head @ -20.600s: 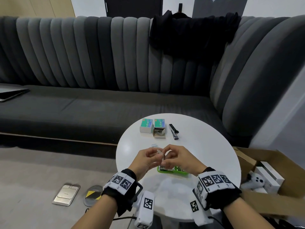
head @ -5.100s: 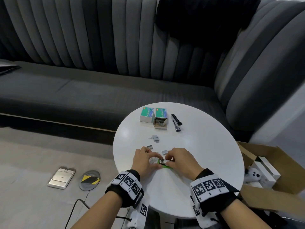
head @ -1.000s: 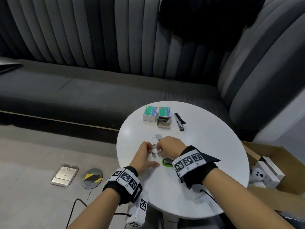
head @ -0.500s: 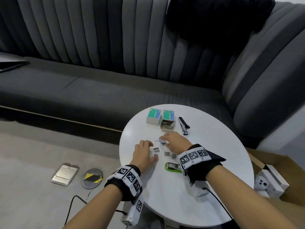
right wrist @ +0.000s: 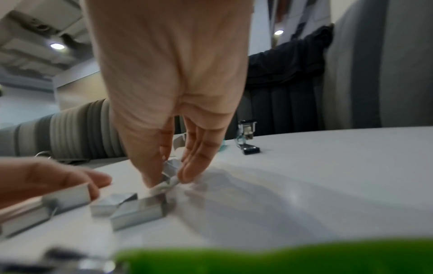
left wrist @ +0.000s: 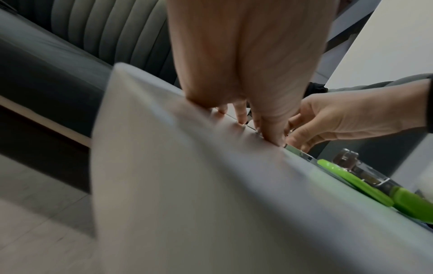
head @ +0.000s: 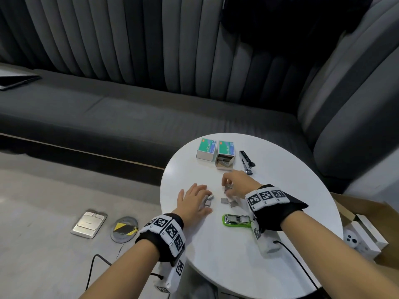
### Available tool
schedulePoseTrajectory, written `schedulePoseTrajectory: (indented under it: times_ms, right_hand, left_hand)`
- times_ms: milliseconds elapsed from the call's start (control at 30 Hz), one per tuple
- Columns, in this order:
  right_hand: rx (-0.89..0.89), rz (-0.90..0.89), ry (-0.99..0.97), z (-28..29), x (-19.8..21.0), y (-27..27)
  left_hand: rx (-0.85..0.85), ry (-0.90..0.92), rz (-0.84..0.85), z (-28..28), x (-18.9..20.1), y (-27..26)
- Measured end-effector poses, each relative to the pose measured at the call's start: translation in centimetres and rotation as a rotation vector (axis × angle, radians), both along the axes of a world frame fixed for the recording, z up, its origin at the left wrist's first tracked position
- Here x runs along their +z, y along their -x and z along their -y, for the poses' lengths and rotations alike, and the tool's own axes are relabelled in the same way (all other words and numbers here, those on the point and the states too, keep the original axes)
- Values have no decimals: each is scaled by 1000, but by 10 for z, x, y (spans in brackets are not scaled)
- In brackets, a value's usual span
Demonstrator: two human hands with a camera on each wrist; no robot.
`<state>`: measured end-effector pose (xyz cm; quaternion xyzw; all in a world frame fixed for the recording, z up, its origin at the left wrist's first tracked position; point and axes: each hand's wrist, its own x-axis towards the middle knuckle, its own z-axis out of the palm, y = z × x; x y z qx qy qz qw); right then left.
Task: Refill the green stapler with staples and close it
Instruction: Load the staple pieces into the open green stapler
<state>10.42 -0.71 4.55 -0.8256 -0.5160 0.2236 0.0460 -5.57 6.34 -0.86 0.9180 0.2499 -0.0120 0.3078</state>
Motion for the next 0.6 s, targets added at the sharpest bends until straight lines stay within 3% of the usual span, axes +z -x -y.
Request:
schedulePoseTrajectory:
  times_ms: [300,600]
  right_hand:
    - [-281,-346,-161,10,5,-6]
    - [-423,-449,-197,22,-4,-20]
  left_hand:
    - [24,52,28,-1,-5,3]
    - [36,70,67,-1,-7,5]
